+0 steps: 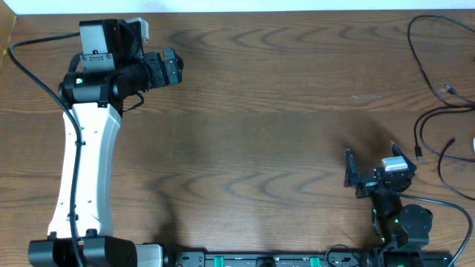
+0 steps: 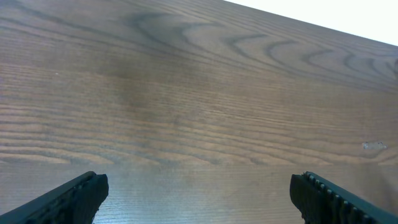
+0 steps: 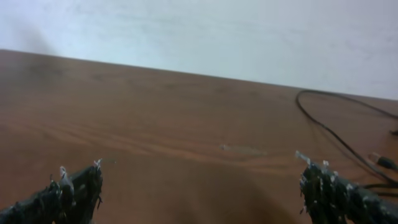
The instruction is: Untangle cables
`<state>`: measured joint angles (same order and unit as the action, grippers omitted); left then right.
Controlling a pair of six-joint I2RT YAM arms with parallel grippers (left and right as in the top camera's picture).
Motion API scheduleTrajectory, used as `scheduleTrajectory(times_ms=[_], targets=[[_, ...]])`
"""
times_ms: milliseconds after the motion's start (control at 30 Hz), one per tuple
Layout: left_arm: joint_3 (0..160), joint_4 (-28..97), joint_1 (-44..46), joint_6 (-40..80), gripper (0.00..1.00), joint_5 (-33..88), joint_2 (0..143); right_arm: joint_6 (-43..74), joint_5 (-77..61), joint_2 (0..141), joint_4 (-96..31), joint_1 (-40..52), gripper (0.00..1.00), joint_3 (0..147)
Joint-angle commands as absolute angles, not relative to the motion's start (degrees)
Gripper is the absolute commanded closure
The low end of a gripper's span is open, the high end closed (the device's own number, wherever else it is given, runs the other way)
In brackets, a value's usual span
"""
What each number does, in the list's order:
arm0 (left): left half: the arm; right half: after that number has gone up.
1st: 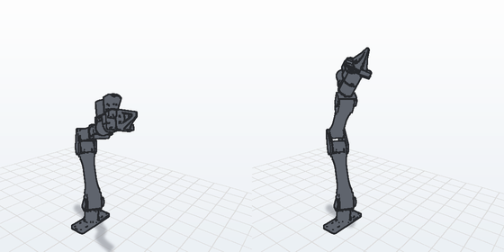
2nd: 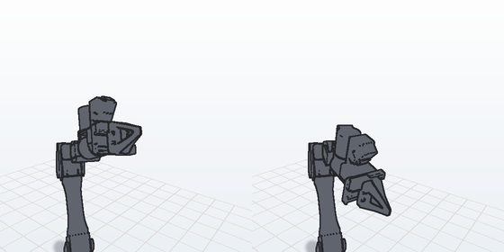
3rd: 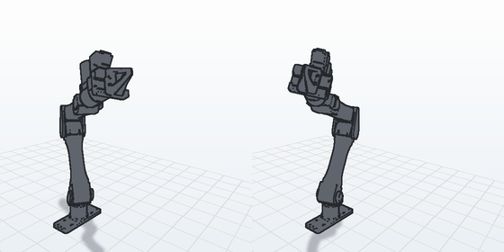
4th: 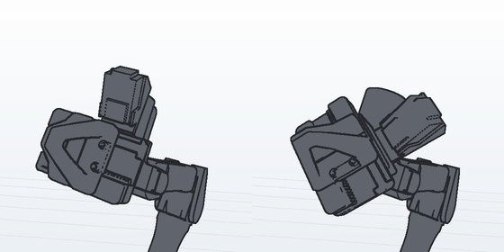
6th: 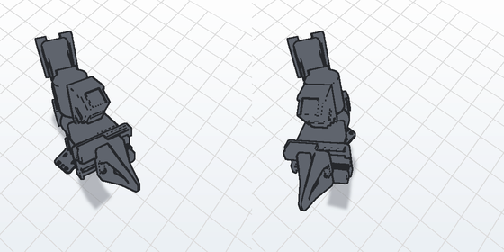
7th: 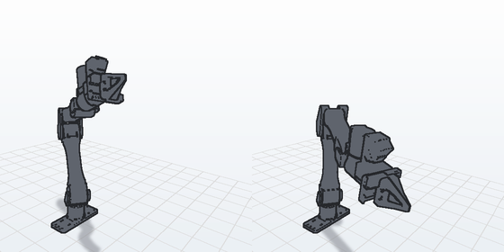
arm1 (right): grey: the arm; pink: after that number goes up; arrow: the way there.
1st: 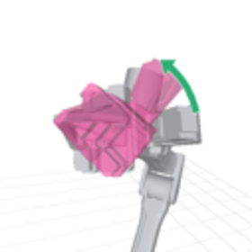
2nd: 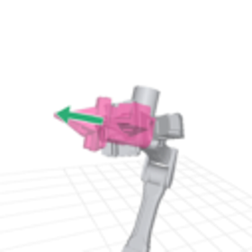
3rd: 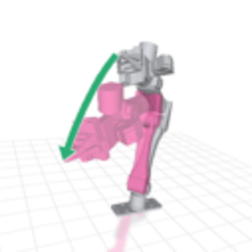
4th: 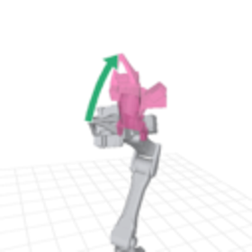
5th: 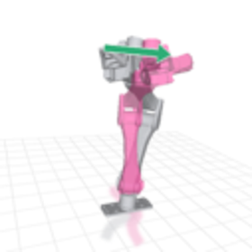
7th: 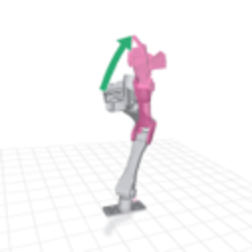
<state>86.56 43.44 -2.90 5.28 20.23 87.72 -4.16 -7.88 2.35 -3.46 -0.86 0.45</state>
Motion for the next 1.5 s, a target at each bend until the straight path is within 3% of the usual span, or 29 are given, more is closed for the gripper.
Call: scheduleTrajectory(times_ms=[0,900,1167,1467], targets=[[86.24,43.40,-2.81,4.51,0.01,19.92,87.33,-3.25,-8.10,1.08,-3.66,-1.08,0.01,0.32],[86.19,43.44,-2.81,4.51,0.02,19.92,87.11,-3.27,-8.05,1.13,-3.66,-1.08,0.01,0.32],[81.43,47.48,-2.81,4.51,0.02,10.46,77.91,-3.27,-8.05,1.13,-3.66,-1.08,0.01,0.32],[49.84,18.81,-3.01,-0.05,0.02,7.03,52.07,-3.27,-8.05,1.13,-3.66,-1.08,0.01,0.32]])
